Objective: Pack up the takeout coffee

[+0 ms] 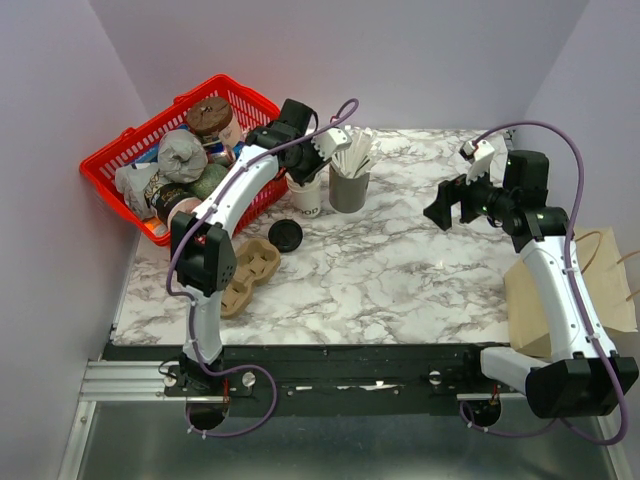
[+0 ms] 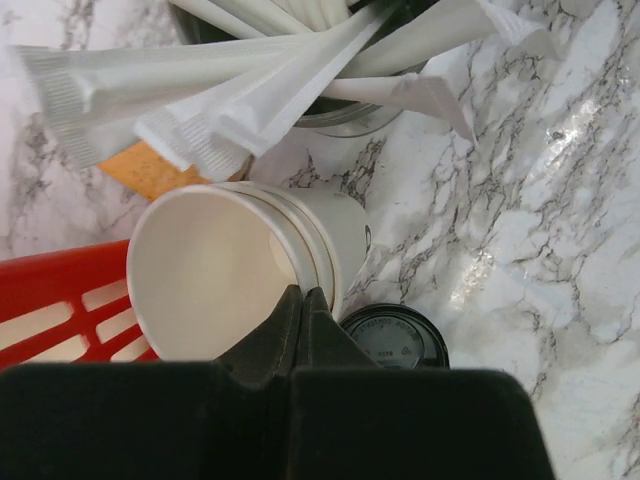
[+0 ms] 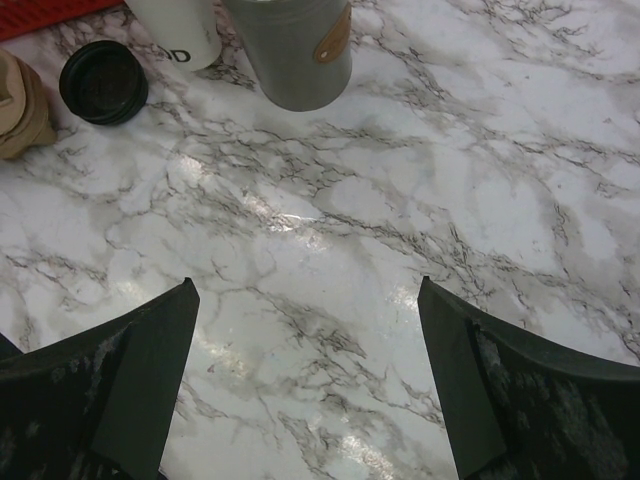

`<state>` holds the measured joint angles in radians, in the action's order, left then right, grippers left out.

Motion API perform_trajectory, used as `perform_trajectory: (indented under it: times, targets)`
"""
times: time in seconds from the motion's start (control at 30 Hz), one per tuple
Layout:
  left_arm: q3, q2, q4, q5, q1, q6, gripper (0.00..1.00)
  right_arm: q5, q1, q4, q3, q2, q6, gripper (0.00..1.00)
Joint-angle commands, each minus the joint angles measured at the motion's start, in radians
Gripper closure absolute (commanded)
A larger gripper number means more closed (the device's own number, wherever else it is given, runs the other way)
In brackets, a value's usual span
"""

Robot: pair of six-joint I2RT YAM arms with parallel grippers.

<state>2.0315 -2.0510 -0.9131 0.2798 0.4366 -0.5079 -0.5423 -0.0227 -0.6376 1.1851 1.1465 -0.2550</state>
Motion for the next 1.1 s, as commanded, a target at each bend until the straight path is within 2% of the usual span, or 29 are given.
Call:
perform_trajectory:
  times: [0.0,0.07,0.17,0.23,0.27,0.3,0.37,0.43,0.47,0.5,0.53,0.57,0.6,0.63,0.67,0.7,0.73,0.77,0.8,0.83,0.87,0.9,0.97,1.0,1.03,1.07]
  targets:
    - [-0.067,0.103,0.057,-0.065,0.01,-0.043,1.0,-0.041,0.0,0.009,0.024,0.019,0.002,0.0]
    - [-0.065,0.115,0.055,-0.019,0.016,0.006,1.0,-0.038,0.0,0.004,0.031,0.025,0.002,0.0]
    - [-0.125,0.161,0.095,-0.051,0.039,0.005,1.0,-0.033,-0.002,0.006,0.036,0.028,-0.003,0.0]
    - [-0.114,0.184,0.092,-0.024,0.051,0.034,1.0,-0.035,-0.002,0.006,0.034,0.029,0.002,0.0]
    - [-0.24,0.205,0.223,-0.051,0.044,0.064,1.0,-0.036,0.0,0.01,0.03,0.027,0.003,0.0]
    - [-0.272,0.227,0.236,-0.068,0.042,0.048,1.0,-0.044,0.0,0.015,0.025,0.025,0.011,0.0]
    - [-0.168,0.203,0.113,-0.025,0.069,0.045,1.0,-0.054,-0.002,0.015,0.027,0.028,0.016,0.0]
    - [-0.276,0.238,0.222,-0.072,0.065,0.054,1.0,-0.048,0.0,0.021,0.024,0.024,0.023,0.0]
    - [-0.252,0.241,0.177,-0.094,0.077,0.027,1.0,-0.048,-0.002,0.03,0.019,0.024,0.026,0.0]
    - [-0.191,0.223,0.133,-0.052,0.083,0.035,1.0,-0.051,0.0,0.027,0.024,0.027,0.028,0.0]
    - [-0.188,0.235,0.154,-0.039,0.076,0.095,1.0,-0.05,0.0,0.021,0.03,0.036,0.03,0.0]
    - [-0.268,0.259,0.321,-0.069,0.064,0.08,1.0,-0.05,0.0,0.026,0.03,0.035,0.034,0.0]
    - [-0.346,0.23,0.291,-0.135,0.063,0.037,1.0,-0.057,-0.002,0.033,0.025,0.036,0.046,0.0]
    - [-0.238,0.182,0.163,-0.105,0.076,0.011,1.0,-0.067,-0.002,0.036,0.03,0.048,0.051,0.0]
    - [-0.096,0.139,-0.007,-0.062,0.083,0.046,1.0,-0.073,0.0,0.02,0.042,0.055,0.053,0.0]
    - [-0.046,0.143,0.044,-0.035,0.079,0.092,1.0,-0.074,0.0,0.015,0.054,0.059,0.056,0.0]
    - [-0.132,0.172,0.131,-0.098,0.074,0.086,1.0,-0.074,0.0,0.021,0.05,0.058,0.057,0.0]
    - [-0.18,0.187,0.138,-0.112,0.089,0.028,1.0,-0.073,-0.002,0.041,0.047,0.059,0.062,0.0]
    - [-0.063,0.183,0.085,-0.094,0.106,0.04,1.0,-0.076,-0.002,0.041,0.045,0.062,0.072,0.0]
    - [-0.048,0.198,0.106,-0.061,0.099,0.087,1.0,-0.074,-0.002,0.038,0.053,0.067,0.079,0.0]
    - [-0.119,0.23,0.191,-0.085,0.088,0.132,1.0,-0.068,-0.003,0.055,0.048,0.064,0.091,0.0]
    - [-0.233,0.227,0.266,-0.124,0.085,0.07,1.0,-0.042,-0.002,0.074,0.039,0.061,0.147,0.0]
    - [-0.15,0.172,0.097,-0.101,0.087,0.064,1.0,-0.03,-0.003,0.114,0.039,0.067,0.225,0.0]
    - [-0.086,0.16,0.077,-0.071,0.085,0.127,1.0,-0.03,-0.008,0.119,0.048,0.081,0.308,0.0]
    - [-0.094,0.175,0.083,-0.061,0.085,0.141,1.0,-0.022,-0.016,0.128,0.054,0.088,0.348,0.0]
    - [-0.125,0.199,0.156,-0.068,0.091,0.15,1.0,-0.015,-0.025,0.154,0.06,0.094,0.388,0.0]
